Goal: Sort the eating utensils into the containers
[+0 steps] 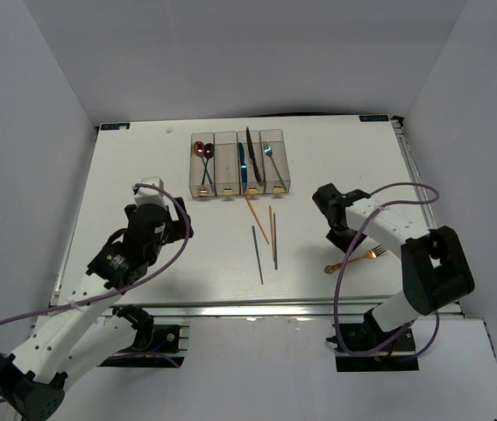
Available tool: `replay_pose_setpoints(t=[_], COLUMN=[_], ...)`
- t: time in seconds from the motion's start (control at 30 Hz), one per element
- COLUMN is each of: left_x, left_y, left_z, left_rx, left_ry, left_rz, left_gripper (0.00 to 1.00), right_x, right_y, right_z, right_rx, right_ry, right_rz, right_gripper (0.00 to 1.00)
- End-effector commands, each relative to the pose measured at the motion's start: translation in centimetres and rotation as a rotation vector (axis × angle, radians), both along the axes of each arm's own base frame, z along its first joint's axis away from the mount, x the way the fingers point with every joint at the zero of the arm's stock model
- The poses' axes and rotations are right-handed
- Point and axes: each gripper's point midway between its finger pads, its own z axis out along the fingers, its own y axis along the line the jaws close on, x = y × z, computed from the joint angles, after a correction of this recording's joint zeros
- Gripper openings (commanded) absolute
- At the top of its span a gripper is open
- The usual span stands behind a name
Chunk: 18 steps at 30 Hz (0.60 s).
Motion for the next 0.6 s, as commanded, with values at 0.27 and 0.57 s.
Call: replay_pose_setpoints(t=[0.27,0.57], left_x=[0.0,0.0], left_y=[-0.3,-0.7], left_z=[0.0,-0.4], left_rx=[-0.008,-0.005], left_ry=[-0.006,0.006], left_rz=[-0.021,-0.036], left_gripper=[0.98,0.98], right_x=[-2.4,-1.2], right_y=[-3.3,-5.5], right_z=[-1.0,-4.4], right_rx=[-0.031,0.090], right_ry=[-0.047,-0.122], right_rz=[-0.282,-0.218], right_gripper=[0.49,0.52])
